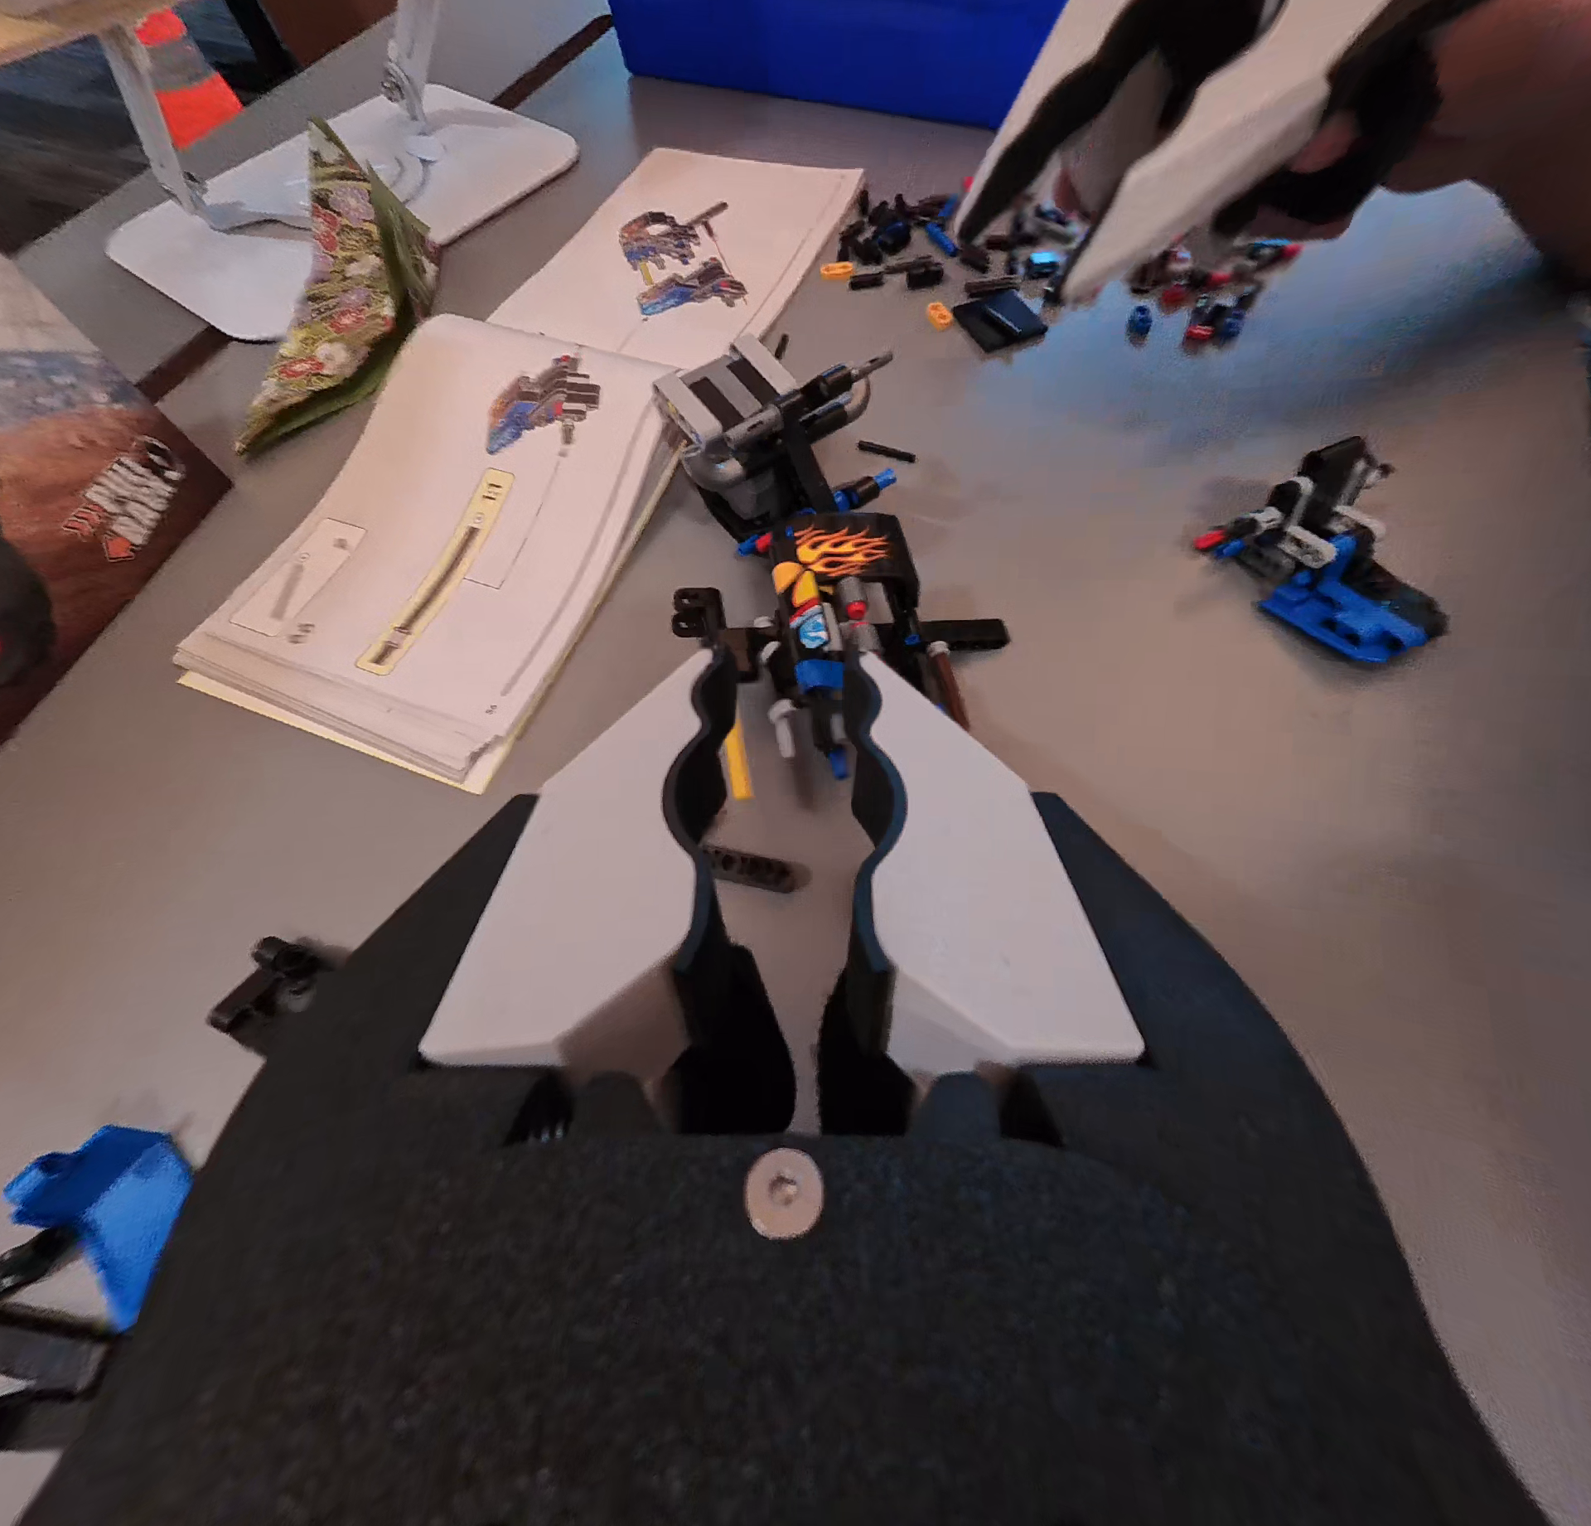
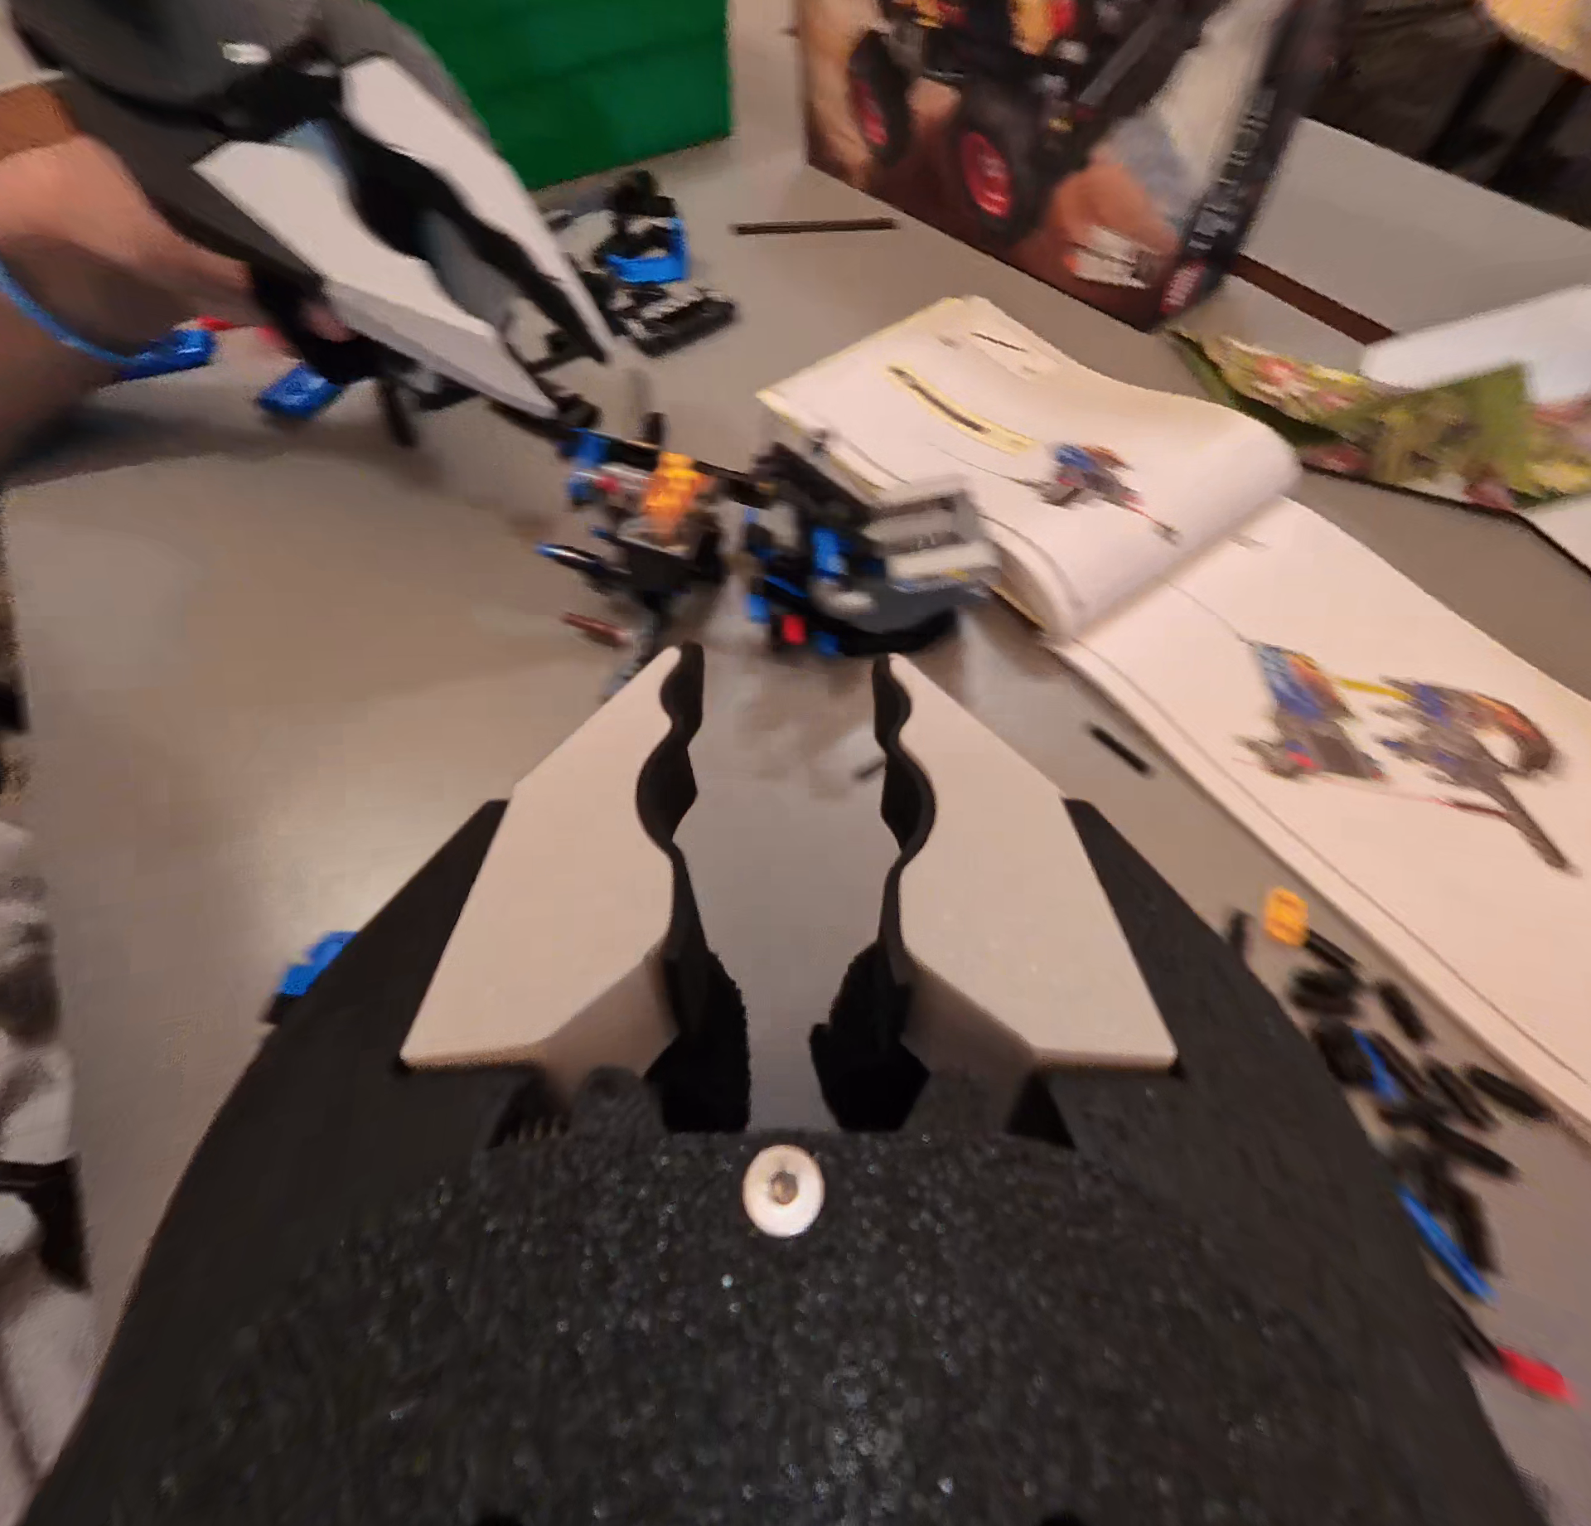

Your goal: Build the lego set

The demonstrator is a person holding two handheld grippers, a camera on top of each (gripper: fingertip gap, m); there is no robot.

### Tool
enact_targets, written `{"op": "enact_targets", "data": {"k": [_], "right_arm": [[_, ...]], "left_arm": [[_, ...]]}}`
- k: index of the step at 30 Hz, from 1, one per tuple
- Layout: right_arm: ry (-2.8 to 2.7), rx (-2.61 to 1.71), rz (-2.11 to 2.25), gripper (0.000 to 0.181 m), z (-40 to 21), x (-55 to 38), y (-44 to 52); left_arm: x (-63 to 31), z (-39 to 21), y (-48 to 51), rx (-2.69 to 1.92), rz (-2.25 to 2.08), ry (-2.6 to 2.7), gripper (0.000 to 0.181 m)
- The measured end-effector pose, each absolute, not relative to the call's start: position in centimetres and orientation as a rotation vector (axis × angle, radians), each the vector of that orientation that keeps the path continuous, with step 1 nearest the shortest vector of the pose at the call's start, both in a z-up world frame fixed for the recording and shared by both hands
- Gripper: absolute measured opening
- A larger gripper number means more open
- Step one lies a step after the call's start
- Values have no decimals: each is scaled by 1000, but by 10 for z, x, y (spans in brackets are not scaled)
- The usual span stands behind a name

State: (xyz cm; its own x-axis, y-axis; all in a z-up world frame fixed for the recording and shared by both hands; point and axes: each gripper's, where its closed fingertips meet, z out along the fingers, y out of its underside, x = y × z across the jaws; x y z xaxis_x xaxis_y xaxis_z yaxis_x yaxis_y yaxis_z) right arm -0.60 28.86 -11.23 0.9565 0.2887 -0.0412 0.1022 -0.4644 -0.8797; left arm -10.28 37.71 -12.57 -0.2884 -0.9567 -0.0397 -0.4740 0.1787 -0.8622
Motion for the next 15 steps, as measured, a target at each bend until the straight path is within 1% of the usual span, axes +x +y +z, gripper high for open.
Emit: {"op": "enact_targets", "data": {"k": [2,5,10,15], "right_arm": [[-323,-2048,247,38,-110,-41,294],[-301,-2092,234,39,-122,-66,312],[-269,-2215,86,41,-159,-68,338],[-249,-2238,44,39,-162,-65,345]], "left_arm": [[-107,-132,371,-1390,-1066,1911,24],[-106,-142,373,-1441,-1063,1928,25],[-99,-156,365,-1490,-1111,1940,26],[-95,-161,363,-1480,-1033,1926,19]]}}
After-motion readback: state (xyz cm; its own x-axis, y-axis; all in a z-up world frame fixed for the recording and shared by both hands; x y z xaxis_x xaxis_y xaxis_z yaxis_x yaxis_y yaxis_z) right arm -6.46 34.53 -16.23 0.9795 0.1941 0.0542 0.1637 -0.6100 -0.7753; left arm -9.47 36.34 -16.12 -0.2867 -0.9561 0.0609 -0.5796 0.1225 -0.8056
